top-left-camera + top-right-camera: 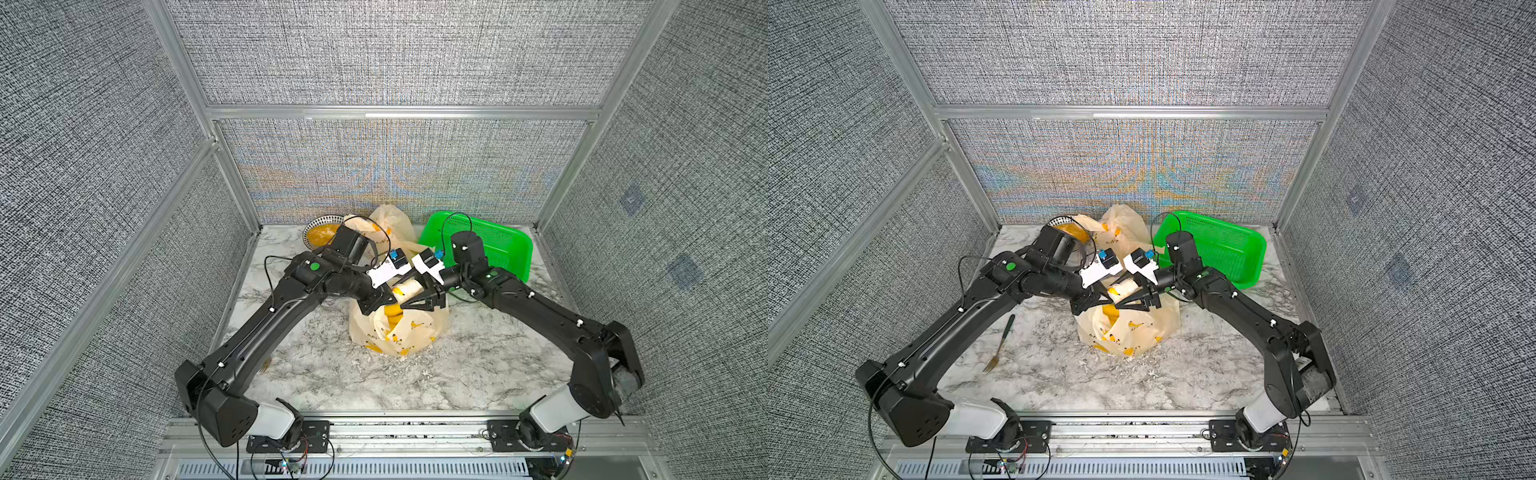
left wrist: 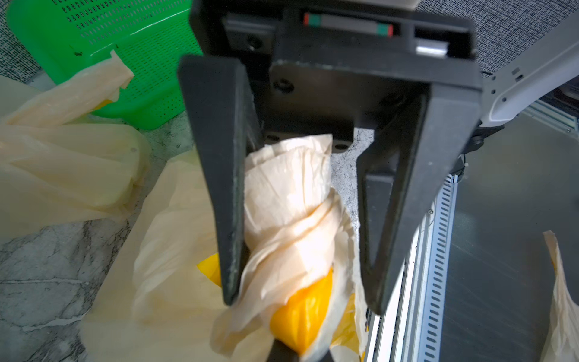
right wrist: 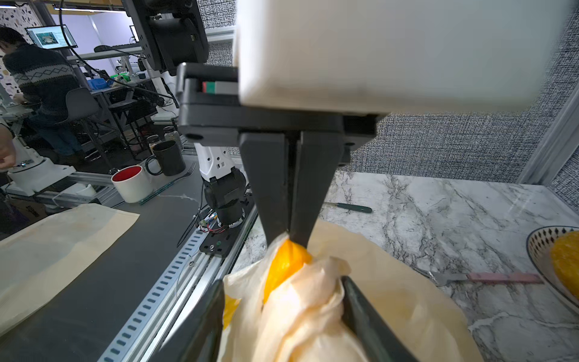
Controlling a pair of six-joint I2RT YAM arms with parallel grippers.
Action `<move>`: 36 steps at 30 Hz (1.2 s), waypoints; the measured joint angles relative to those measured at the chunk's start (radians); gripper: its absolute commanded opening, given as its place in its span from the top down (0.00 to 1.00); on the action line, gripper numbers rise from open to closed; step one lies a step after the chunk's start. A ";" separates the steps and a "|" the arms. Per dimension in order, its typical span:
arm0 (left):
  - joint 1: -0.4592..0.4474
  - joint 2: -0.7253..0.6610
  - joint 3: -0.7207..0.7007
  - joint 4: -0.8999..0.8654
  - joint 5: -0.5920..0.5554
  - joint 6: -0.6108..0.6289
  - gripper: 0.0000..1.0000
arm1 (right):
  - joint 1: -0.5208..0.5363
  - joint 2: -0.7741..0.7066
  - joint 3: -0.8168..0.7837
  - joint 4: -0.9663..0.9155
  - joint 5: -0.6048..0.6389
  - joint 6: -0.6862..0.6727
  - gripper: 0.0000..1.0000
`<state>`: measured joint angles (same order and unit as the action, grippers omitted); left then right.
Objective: Place the banana into a plastic bag & tie a knot
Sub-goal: Cross the plastic bag at the center of the board.
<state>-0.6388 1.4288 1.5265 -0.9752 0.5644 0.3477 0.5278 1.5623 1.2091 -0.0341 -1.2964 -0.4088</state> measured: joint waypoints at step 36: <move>-0.066 -0.465 -0.564 0.548 -0.208 -0.755 0.64 | 0.028 0.052 -0.035 0.195 0.187 0.851 1.00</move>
<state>-0.7052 0.9634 0.9623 -0.4274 0.3569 -0.4072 0.5556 1.6146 1.1736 0.1604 -1.1091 0.4419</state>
